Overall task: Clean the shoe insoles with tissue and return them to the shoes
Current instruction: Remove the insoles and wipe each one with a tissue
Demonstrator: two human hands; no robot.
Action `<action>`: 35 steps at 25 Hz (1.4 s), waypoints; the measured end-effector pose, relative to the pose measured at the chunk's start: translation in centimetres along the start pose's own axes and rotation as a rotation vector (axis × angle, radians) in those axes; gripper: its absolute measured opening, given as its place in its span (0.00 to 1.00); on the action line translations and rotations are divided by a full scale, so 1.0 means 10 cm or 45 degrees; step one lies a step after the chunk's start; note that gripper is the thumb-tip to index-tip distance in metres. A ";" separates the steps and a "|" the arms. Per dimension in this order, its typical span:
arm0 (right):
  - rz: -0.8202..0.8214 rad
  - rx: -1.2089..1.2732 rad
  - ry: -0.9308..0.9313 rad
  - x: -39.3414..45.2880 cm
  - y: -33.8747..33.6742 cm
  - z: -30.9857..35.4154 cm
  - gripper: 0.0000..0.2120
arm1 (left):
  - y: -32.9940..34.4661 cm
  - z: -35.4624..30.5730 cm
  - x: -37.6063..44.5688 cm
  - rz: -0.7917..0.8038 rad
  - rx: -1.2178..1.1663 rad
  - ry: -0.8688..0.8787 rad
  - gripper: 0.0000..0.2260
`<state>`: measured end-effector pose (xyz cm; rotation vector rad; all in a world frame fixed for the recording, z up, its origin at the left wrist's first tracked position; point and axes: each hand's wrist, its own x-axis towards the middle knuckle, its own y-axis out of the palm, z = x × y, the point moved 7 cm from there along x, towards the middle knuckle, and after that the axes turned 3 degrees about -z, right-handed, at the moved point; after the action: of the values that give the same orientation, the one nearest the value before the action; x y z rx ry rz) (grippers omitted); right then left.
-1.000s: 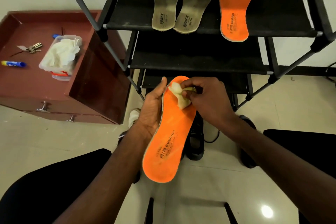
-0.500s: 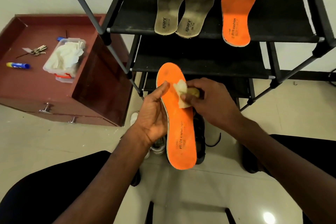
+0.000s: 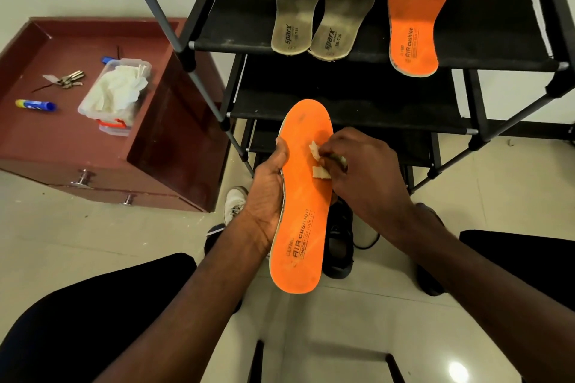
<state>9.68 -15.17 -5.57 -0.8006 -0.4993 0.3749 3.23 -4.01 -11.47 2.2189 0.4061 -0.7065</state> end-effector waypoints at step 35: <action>-0.023 0.119 -0.054 -0.09 0.09 0.19 0.12 | 0.02 0.08 0.06 0.162 -0.185 -0.069 0.37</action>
<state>7.82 -13.94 -5.34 -0.6987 -0.5247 0.3965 3.48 -4.73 -12.14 2.0645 0.2771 -0.6466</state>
